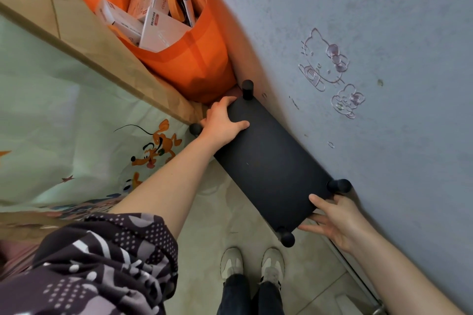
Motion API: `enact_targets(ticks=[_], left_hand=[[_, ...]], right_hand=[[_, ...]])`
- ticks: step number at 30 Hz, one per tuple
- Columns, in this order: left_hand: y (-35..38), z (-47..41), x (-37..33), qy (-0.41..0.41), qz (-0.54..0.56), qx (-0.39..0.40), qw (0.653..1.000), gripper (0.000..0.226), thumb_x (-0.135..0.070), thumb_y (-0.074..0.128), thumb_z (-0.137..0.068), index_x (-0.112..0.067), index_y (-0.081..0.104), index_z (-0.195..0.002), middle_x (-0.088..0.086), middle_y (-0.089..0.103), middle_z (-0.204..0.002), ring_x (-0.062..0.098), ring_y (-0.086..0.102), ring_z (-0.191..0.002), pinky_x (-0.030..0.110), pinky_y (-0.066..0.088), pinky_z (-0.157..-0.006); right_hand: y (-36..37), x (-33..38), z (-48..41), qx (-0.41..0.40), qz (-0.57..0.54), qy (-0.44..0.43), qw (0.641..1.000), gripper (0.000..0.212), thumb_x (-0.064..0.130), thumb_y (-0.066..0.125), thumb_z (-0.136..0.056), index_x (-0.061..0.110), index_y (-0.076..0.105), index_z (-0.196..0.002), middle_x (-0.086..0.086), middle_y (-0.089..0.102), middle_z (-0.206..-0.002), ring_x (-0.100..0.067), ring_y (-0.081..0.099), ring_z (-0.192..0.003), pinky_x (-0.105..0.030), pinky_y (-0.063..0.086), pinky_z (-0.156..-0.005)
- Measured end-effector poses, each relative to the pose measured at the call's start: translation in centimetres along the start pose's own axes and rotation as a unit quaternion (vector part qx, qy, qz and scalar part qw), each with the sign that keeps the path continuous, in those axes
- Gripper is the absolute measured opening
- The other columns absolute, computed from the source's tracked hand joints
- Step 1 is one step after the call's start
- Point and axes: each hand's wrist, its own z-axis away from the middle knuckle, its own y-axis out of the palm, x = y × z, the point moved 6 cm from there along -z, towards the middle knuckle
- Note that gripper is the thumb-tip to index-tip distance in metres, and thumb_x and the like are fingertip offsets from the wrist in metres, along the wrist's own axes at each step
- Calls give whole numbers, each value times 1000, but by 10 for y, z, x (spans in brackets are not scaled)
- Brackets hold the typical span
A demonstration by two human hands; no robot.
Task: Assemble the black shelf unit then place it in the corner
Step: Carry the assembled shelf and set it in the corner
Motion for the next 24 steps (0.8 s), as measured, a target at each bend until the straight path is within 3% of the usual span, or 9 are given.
enact_targets(ticks=[5,8,10,12,15,18,20,22,24], left_hand=[[-1,32,-5,110,-54,-71,990,65,-19,72,-93,-12,43,-150,7,38,-151,25,34,-141,34,27,-119],[1,60,3,169,-73,-68,981,53,-8,72,-90,-9,54,-140,6,45,-146,20,39,-139,26,27,-115],[0,79,17,164,-58,-77,982,39,-6,74,-88,-8,64,-126,5,52,-137,19,47,-132,21,30,-110],[-2,95,33,122,-21,-114,986,25,-6,77,-86,-9,68,-110,2,56,-121,17,54,-117,22,38,-103],[3,110,63,-64,84,-155,982,33,-20,83,-83,-15,57,-103,2,55,-110,20,58,-100,33,49,-93],[27,120,79,-242,332,-88,908,47,-22,77,-90,-14,46,-125,11,61,-123,27,68,-100,43,58,-88],[37,121,74,-240,434,-54,867,57,-13,66,-98,-20,37,-146,12,62,-127,27,72,-96,39,63,-71],[38,120,70,-220,441,-55,868,65,-8,59,-101,-27,29,-156,12,63,-127,29,71,-101,36,63,-61],[40,120,67,-219,437,-56,871,67,-7,55,-103,-30,26,-158,12,62,-128,32,70,-106,38,64,-61]], right_hand=[[-4,2,-4,4,-9,3,1000,20,1,58,-96,8,59,-115,-12,66,-117,-33,66,-100,-48,60,-56],[-8,8,-4,0,-16,6,1000,12,6,59,-97,12,60,-107,-19,66,-117,-35,67,-100,-50,60,-58],[-10,11,-2,-7,-12,16,1000,20,18,63,-97,10,57,-115,-22,62,-122,-37,65,-101,-52,61,-61],[-12,12,0,-16,7,27,999,44,32,65,-94,9,51,-130,-22,60,-126,-38,65,-101,-51,61,-64],[-12,16,4,-25,-7,18,1000,50,43,65,-93,13,50,-130,-15,62,-114,-35,67,-94,-49,61,-63],[-7,17,5,-31,-54,25,998,41,48,56,-97,14,52,-119,-11,61,-100,-33,64,-85,-51,59,-66],[-4,19,6,-42,-49,23,998,32,40,51,-98,10,55,-107,-15,63,-105,-35,64,-86,-49,58,-60],[-4,20,6,-53,-43,12,998,22,30,47,-97,11,56,-101,-18,64,-109,-39,65,-88,-48,58,-55],[-5,19,7,-62,-49,6,997,20,27,47,-96,10,55,-100,-19,65,-107,-39,66,-89,-49,57,-51]])
